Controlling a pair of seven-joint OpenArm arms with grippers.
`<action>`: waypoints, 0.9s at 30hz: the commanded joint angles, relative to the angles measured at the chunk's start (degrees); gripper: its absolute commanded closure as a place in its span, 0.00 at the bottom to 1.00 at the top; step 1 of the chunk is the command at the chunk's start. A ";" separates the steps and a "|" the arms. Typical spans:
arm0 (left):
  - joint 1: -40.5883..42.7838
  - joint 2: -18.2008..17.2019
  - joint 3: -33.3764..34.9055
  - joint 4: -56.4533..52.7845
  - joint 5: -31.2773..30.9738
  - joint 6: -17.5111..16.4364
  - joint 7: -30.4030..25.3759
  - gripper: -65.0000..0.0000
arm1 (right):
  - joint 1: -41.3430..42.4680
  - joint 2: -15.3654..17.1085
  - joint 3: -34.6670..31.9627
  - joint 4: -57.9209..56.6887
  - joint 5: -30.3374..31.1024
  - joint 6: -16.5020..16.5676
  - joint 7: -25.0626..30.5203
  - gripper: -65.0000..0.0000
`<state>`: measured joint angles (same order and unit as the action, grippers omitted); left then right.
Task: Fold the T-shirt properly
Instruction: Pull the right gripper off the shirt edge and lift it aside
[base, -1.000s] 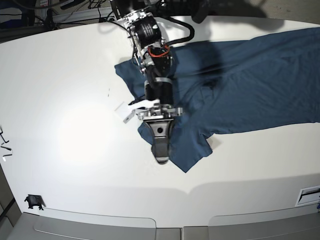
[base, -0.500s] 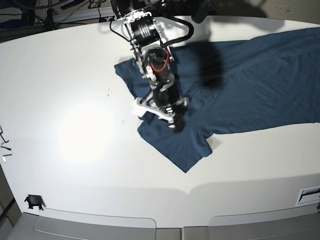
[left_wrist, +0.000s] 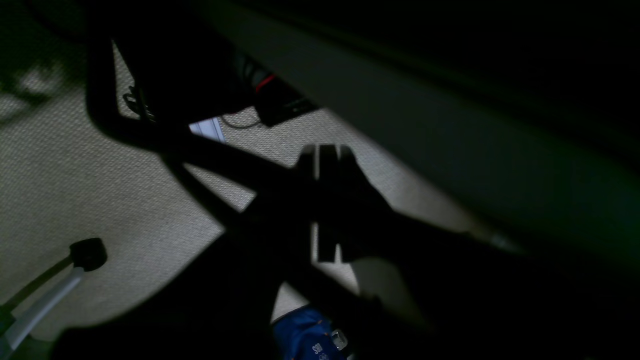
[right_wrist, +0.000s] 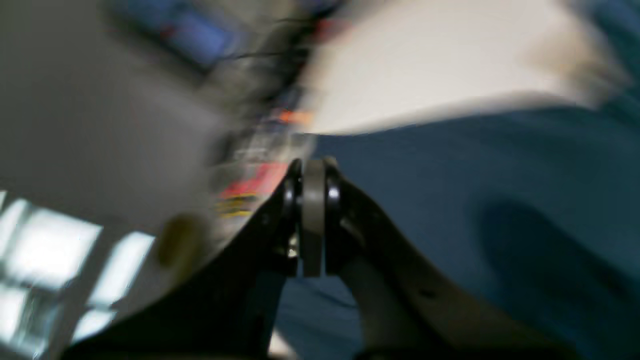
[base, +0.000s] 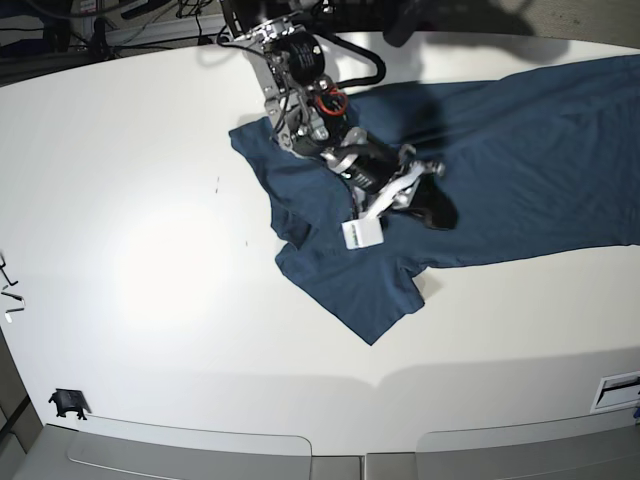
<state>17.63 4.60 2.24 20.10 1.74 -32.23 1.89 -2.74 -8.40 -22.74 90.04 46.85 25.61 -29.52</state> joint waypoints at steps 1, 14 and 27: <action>0.63 0.76 0.11 0.13 -0.26 -1.70 -0.26 1.00 | 0.83 -0.60 -0.17 1.22 3.19 6.01 3.54 1.00; 0.61 0.76 0.11 0.11 -0.26 -1.70 -0.26 1.00 | 0.79 -0.60 -2.49 1.20 30.32 14.39 74.01 1.00; 0.59 0.61 0.11 0.13 -0.24 -1.73 -0.24 1.00 | 0.68 -0.60 -1.88 1.20 30.23 -40.35 76.46 1.00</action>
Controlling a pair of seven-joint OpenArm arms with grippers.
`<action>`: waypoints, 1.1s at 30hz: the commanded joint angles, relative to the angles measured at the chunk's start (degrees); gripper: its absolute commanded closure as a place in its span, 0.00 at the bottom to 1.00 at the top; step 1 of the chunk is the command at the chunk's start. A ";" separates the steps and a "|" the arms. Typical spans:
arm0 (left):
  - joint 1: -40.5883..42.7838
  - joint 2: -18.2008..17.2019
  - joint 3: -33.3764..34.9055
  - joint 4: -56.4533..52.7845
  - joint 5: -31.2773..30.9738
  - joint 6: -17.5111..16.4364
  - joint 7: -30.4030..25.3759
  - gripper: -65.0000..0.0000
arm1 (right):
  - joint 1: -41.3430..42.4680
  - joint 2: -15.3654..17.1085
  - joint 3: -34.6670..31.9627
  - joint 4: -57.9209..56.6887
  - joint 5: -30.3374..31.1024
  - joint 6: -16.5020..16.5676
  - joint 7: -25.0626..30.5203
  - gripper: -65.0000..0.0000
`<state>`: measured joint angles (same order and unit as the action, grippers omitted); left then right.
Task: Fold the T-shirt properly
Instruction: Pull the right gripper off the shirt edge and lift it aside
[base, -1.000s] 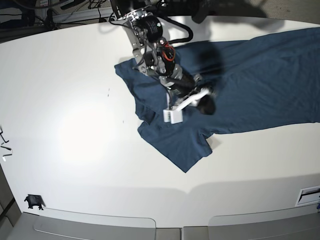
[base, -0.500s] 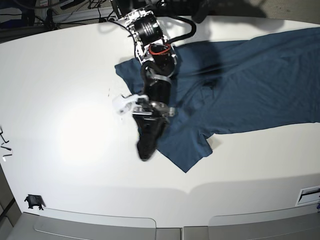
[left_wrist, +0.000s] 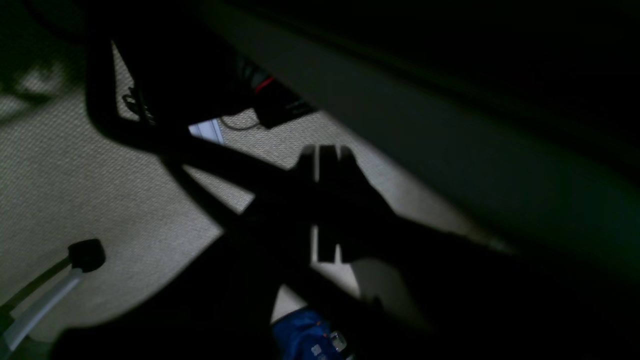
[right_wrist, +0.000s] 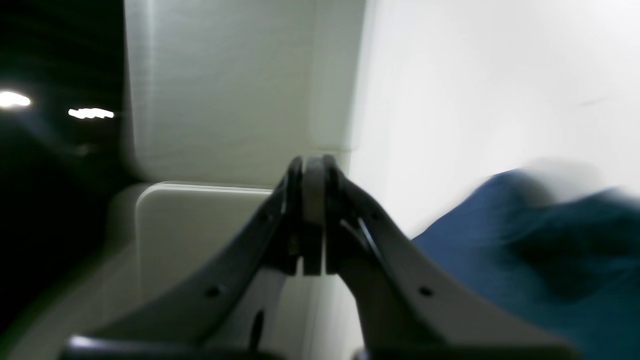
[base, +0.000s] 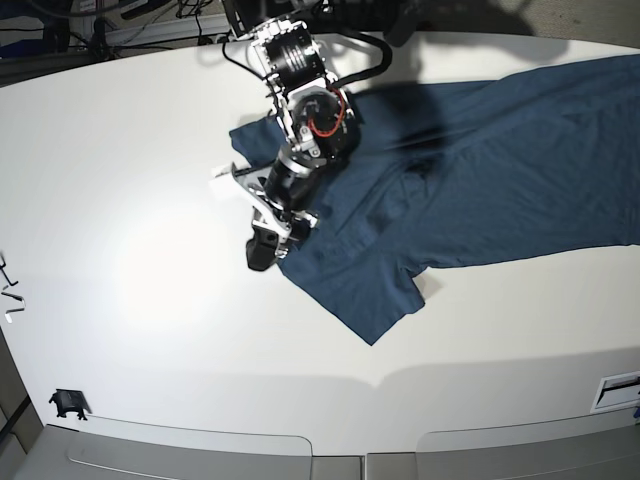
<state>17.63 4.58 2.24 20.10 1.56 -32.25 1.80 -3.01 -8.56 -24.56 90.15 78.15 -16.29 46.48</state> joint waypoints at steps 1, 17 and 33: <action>0.59 0.63 0.11 0.13 -0.07 -1.70 -0.15 1.00 | 0.94 -0.44 0.31 1.09 -1.29 -2.38 1.62 1.00; 0.61 0.81 0.11 0.13 -0.09 -1.68 -0.15 1.00 | -3.06 -0.44 0.72 1.11 -4.90 -10.84 33.52 1.00; 0.61 0.79 0.11 0.11 -0.09 -1.68 -0.17 1.00 | 1.03 0.68 -4.46 1.11 -4.92 -23.71 -22.82 1.00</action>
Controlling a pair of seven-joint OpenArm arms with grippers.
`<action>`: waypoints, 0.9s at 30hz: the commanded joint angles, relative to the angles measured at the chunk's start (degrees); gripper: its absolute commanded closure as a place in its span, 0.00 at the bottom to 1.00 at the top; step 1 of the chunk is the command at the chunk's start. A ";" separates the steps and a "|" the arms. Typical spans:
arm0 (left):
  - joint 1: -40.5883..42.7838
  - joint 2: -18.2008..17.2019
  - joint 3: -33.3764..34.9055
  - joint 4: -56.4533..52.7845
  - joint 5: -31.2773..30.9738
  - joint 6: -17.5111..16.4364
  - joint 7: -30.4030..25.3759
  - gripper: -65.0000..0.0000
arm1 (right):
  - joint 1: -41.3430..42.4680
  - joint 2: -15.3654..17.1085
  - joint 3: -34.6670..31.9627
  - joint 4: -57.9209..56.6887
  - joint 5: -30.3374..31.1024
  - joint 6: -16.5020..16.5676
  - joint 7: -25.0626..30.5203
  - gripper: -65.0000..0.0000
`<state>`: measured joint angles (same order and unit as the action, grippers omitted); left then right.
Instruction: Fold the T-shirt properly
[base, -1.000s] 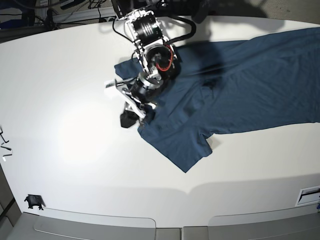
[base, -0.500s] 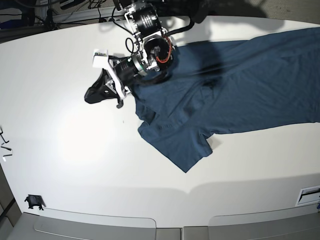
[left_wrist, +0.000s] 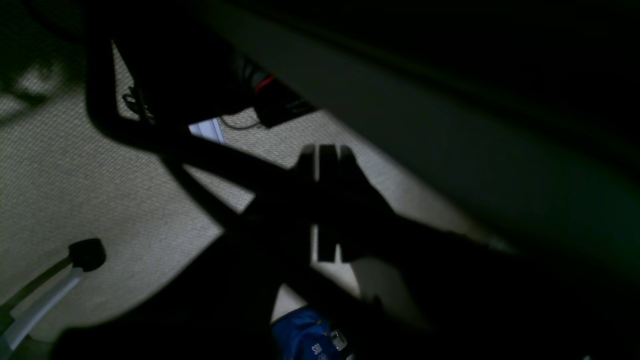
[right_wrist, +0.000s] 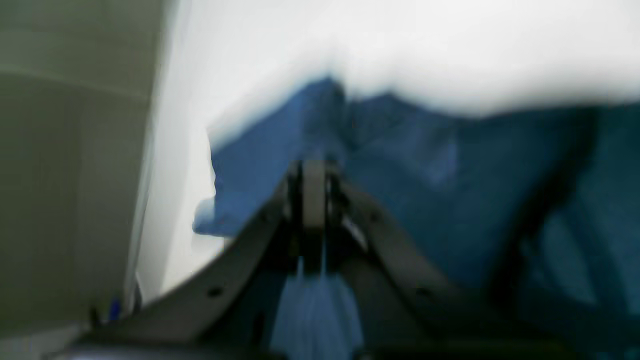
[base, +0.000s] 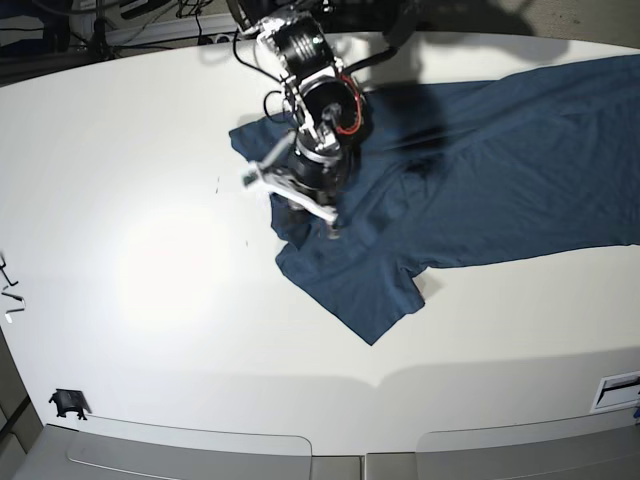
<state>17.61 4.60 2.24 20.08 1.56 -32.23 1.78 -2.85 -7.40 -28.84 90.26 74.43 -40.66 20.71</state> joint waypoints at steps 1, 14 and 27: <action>0.66 0.76 0.11 0.13 -0.09 -1.70 -0.15 1.00 | 1.75 -0.20 -0.15 1.01 -1.20 0.83 -4.63 1.00; 0.66 0.76 0.11 0.13 -0.09 -1.70 -0.15 1.00 | 10.05 0.55 2.05 1.01 2.16 34.77 -79.56 1.00; 0.63 0.76 0.11 0.13 -0.09 -1.70 -0.13 1.00 | 10.12 -0.46 17.73 1.01 10.57 68.65 -63.93 1.00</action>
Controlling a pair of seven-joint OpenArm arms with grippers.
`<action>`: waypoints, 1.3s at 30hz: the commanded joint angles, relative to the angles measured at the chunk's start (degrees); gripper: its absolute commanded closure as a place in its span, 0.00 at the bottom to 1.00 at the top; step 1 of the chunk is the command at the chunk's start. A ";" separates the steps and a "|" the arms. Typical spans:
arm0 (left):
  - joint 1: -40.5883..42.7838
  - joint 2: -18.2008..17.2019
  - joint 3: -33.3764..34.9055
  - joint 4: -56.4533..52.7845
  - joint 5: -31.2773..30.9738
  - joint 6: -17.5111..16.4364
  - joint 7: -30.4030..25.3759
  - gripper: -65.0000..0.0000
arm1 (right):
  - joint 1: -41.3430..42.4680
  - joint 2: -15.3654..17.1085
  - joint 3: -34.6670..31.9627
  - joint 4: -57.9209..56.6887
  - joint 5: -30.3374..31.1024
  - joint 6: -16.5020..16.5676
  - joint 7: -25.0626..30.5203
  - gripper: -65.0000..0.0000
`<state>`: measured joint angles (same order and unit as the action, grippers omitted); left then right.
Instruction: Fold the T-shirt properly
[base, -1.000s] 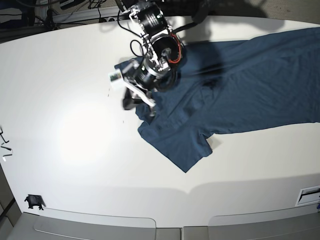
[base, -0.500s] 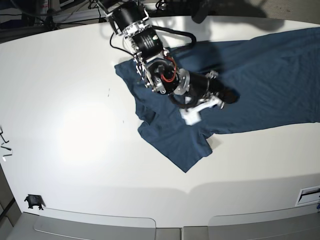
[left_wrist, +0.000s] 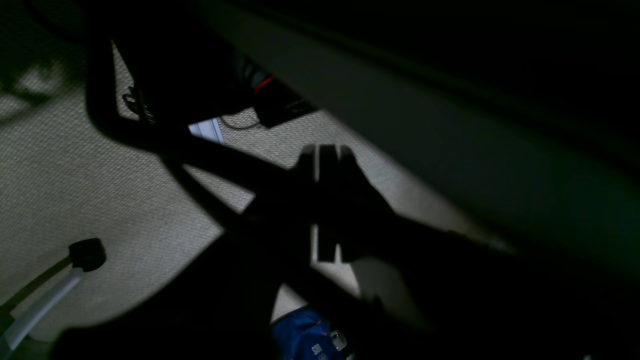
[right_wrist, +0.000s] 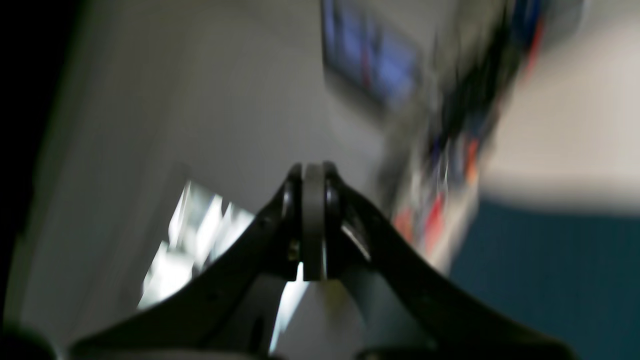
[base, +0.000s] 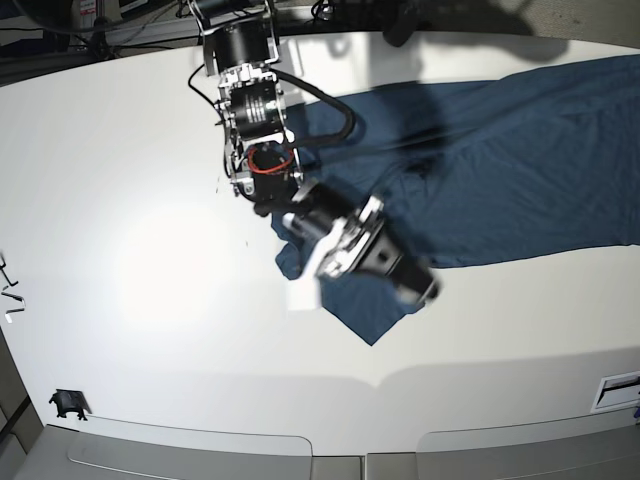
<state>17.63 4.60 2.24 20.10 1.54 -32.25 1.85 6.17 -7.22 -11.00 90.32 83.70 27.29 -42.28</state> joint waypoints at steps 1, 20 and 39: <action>0.61 0.76 0.11 0.13 -0.07 -1.70 -0.20 1.00 | 1.07 -0.92 0.68 0.94 1.30 2.36 5.81 1.00; 0.61 0.76 0.11 0.13 -0.07 -1.68 -0.20 1.00 | 0.92 -1.53 1.31 0.94 1.30 12.71 78.82 1.00; 0.61 0.76 0.11 0.13 -0.04 -1.68 -0.20 1.00 | -10.60 -1.78 1.29 0.94 1.30 12.71 90.33 1.00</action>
<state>17.63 4.60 2.24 20.10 1.56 -32.23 1.76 -5.19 -8.73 -9.63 90.32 86.24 39.07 49.08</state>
